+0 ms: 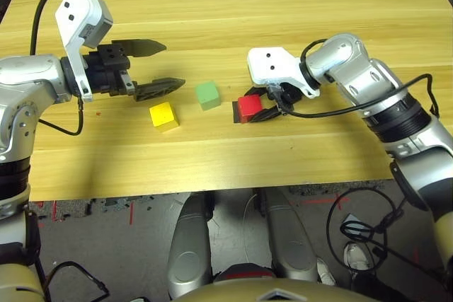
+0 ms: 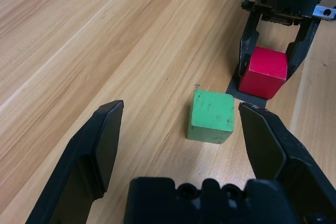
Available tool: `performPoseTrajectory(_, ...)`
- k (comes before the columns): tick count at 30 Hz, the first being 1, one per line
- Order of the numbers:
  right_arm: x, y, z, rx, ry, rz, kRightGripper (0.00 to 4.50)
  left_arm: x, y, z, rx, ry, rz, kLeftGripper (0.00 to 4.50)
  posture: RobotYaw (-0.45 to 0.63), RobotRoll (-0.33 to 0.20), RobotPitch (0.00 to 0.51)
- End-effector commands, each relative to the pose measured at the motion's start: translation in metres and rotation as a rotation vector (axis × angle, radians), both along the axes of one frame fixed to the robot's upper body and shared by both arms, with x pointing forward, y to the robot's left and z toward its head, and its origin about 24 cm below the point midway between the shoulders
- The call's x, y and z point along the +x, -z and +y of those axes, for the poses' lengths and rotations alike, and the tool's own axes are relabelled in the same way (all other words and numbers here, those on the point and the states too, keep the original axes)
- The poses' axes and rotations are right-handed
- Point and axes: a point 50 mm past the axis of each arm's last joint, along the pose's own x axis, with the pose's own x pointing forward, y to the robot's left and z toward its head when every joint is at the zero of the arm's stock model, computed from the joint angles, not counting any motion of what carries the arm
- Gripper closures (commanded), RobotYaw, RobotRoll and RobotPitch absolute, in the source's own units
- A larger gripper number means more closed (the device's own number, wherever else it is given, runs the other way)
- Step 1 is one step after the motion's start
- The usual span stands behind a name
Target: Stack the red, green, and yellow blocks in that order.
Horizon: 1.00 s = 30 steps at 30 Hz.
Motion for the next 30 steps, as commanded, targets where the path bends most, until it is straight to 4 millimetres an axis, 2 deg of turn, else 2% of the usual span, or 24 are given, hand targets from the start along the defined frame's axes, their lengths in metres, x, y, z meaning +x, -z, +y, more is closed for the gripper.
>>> performPoseTrajectory(1,-0.004,0.000,0.001,0.006,-0.027,-0.014,2.45,-0.001,0.001,-0.002,0.004,0.008,0.002,0.00,0.38,-0.061,0.349)
performPoseTrajectory(7,-0.004,0.001,0.002,0.032,-0.015,-0.006,0.43,-0.001,0.004,-0.004,0.007,0.013,0.018,0.00,0.36,-0.066,0.344)
performPoseTrajectory(9,-0.005,0.002,0.002,0.047,-0.008,0.012,0.03,0.000,0.005,-0.006,-0.002,0.018,0.029,0.00,0.36,-0.066,0.341)
performPoseTrajectory(12,-0.007,0.000,0.000,0.091,-0.002,0.038,0.03,-0.001,0.009,-0.008,0.011,0.010,0.086,0.00,0.34,-0.064,0.334)
performPoseTrajectory(16,-0.005,-0.034,-0.020,0.273,-0.028,0.130,0.03,-0.004,0.012,-0.016,0.008,0.051,0.135,0.00,0.31,-0.067,0.331)
performPoseTrajectory(19,-0.009,-0.060,-0.048,0.412,-0.126,0.186,0.03,-0.005,0.018,-0.023,0.031,0.080,0.163,0.00,0.28,-0.068,0.327)
performPoseTrajectory(20,-0.009,-0.065,-0.060,0.422,-0.095,0.187,0.03,-0.005,0.019,-0.025,0.025,0.076,0.181,0.00,0.27,-0.069,0.327)
performPoseTrajectory(24,-0.009,-0.069,-0.089,0.445,-0.008,0.154,0.03,-0.003,0.022,-0.031,0.028,0.077,0.203,0.00,0.23,-0.071,0.322)
performPoseTrajectory(26,-0.006,-0.065,-0.106,0.422,0.079,0.105,0.03,0.001,0.025,-0.035,0.065,0.060,0.195,0.00,0.20,-0.067,0.321)
performPoseTrajectory(30,-0.004,-0.063,-0.118,0.434,0.155,0.057,0.03,0.007,0.032,-0.040,0.152,0.047,0.168,0.00,0.16,-0.063,0.321)
